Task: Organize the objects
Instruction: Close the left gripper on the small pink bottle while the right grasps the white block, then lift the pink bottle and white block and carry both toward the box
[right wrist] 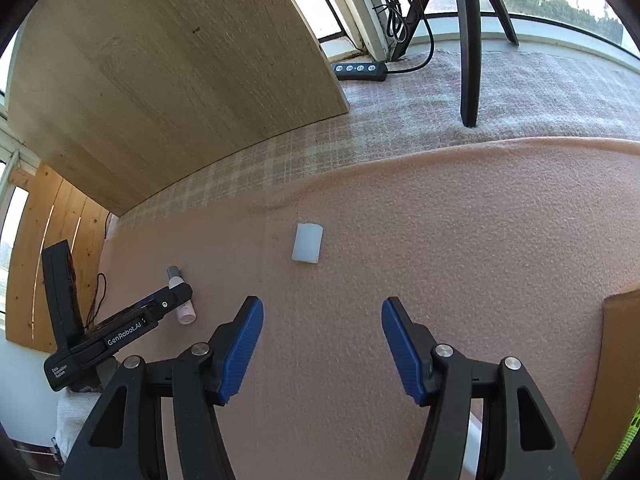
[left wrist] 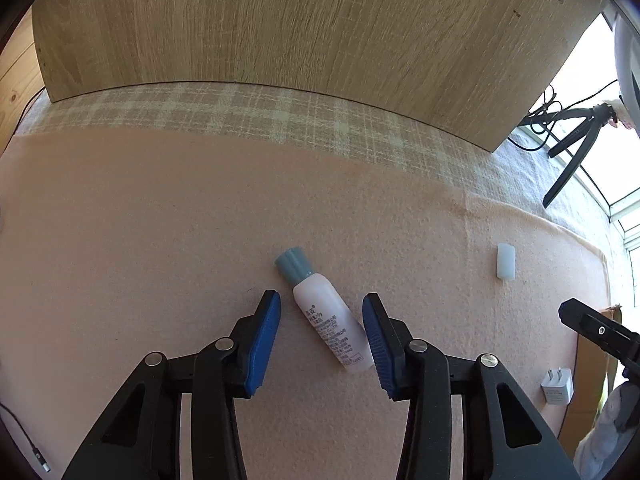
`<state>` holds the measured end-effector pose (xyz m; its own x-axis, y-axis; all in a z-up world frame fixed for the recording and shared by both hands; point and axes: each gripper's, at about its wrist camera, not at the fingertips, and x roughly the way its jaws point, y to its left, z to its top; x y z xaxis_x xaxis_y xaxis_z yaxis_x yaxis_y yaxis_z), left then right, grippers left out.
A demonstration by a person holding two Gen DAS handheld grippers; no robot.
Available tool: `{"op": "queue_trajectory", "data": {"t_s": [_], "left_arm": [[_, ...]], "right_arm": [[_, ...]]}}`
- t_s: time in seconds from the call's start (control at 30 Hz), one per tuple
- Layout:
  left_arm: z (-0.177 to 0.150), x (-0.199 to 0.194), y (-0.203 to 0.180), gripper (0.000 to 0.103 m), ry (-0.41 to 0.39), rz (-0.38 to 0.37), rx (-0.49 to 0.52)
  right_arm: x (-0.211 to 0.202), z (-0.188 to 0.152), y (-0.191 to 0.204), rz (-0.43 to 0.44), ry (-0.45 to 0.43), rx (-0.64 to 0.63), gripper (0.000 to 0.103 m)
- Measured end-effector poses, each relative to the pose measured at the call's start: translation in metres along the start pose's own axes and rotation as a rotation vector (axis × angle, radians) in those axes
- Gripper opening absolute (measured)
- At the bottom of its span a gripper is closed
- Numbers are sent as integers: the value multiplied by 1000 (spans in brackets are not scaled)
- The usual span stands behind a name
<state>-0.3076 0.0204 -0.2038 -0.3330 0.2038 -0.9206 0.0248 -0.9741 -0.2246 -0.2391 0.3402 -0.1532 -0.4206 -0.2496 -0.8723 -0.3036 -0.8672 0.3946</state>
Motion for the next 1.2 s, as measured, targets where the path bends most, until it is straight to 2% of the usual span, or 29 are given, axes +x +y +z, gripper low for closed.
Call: {"op": "queue_trajectory", "data": {"t_s": [0.07, 0.13, 0.53, 0.83, 0.93, 1.2], "left_arm": [[-2, 1, -3, 27, 4, -7, 15], [-5, -1, -3, 21, 2, -4, 34], [-39, -15, 7, 21, -15, -64, 76], [-65, -28, 13, 21, -21, -93, 76], [-69, -29, 14, 21, -22, -98, 72], [-78, -27, 10, 21, -22, -116, 49]], "right_arm": [[10, 7, 5, -23, 5, -7, 56], [20, 12, 9, -38, 9, -10, 53], [60, 35, 18, -111, 25, 13, 35], [70, 35, 41, -210, 26, -87, 27], [71, 33, 46, -239, 26, -120, 21], [64, 24, 46, -211, 21, -125, 12]]}}
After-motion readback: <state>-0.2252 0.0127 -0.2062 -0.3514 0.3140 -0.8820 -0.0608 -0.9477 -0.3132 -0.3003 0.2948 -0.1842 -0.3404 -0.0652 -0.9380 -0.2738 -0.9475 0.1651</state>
